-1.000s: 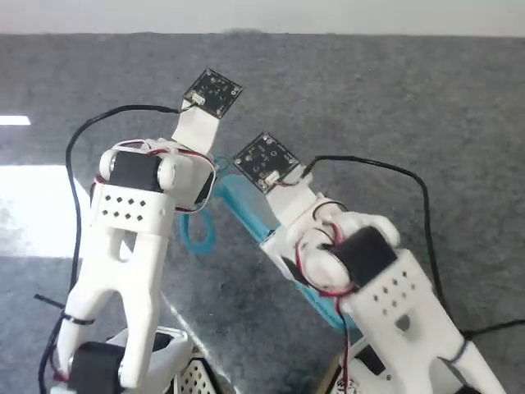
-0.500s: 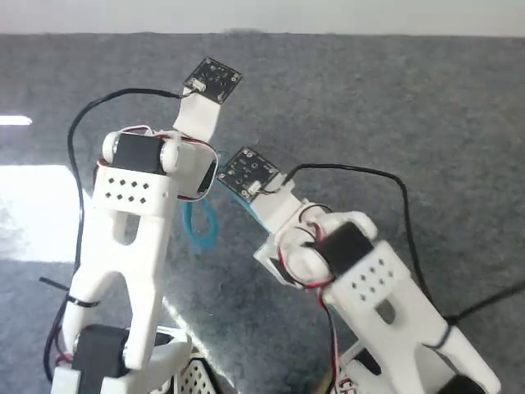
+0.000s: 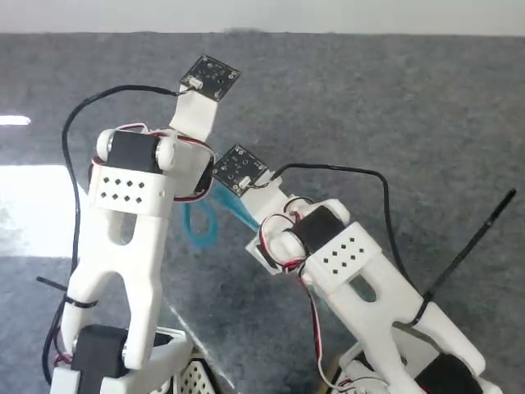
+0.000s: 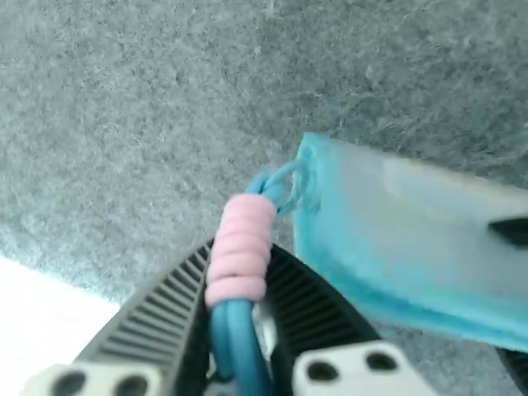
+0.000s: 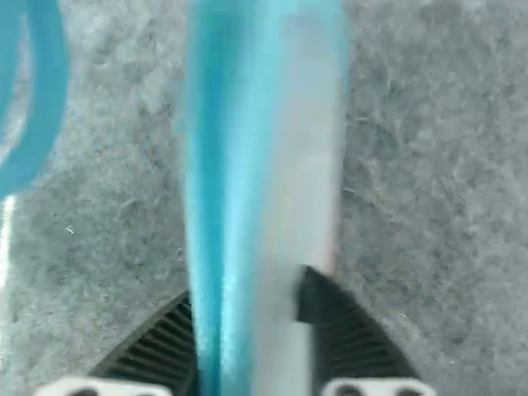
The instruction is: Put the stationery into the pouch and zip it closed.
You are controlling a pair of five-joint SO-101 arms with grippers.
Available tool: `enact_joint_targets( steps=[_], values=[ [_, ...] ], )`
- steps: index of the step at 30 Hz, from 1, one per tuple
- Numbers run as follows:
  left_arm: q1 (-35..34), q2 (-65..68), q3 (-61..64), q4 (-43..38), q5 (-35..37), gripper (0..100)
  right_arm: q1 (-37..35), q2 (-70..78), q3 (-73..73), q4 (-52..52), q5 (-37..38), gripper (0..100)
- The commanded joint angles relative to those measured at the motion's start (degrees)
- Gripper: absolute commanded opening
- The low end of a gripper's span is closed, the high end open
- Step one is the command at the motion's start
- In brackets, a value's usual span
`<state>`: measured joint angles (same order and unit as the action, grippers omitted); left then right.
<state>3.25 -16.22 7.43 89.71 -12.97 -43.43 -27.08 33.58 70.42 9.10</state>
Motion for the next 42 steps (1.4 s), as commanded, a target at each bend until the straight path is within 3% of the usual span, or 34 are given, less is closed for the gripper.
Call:
enact_joint_targets(
  steps=[1, 9, 12, 18, 27, 33, 42],
  values=[
    [0.1, -1.0, -4.0, 0.2, 0.4, 4, 1.7, -1.1, 0.3, -0.7, 1.1, 0.9],
    [0.1, -1.0, -4.1, -0.2, 0.6, 4, 15.0, -15.5, 0.1, -0.2, 0.4, 0.6],
    [0.0, -1.0, -4.1, -0.3, 0.4, 4, 14.7, -24.8, -0.7, 2.2, 0.7, 0.6],
    [-0.5, -1.0, -4.2, -2.3, 0.4, 4, 6.3, -38.4, -2.9, 7.0, 4.7, 0.6],
    [-7.3, -0.4, -3.7, -5.0, -0.5, 4, 5.8, -49.1, -7.1, 11.8, 6.9, 0.6],
    [-6.0, -0.4, -2.9, -4.7, -1.3, 4, 5.8, -47.1, -16.1, 13.7, 5.5, 0.6],
    [-2.0, -0.9, 5.8, -2.6, -8.2, 4, 6.2, -30.8, -32.4, 13.1, 4.5, 0.6]
  ],
)
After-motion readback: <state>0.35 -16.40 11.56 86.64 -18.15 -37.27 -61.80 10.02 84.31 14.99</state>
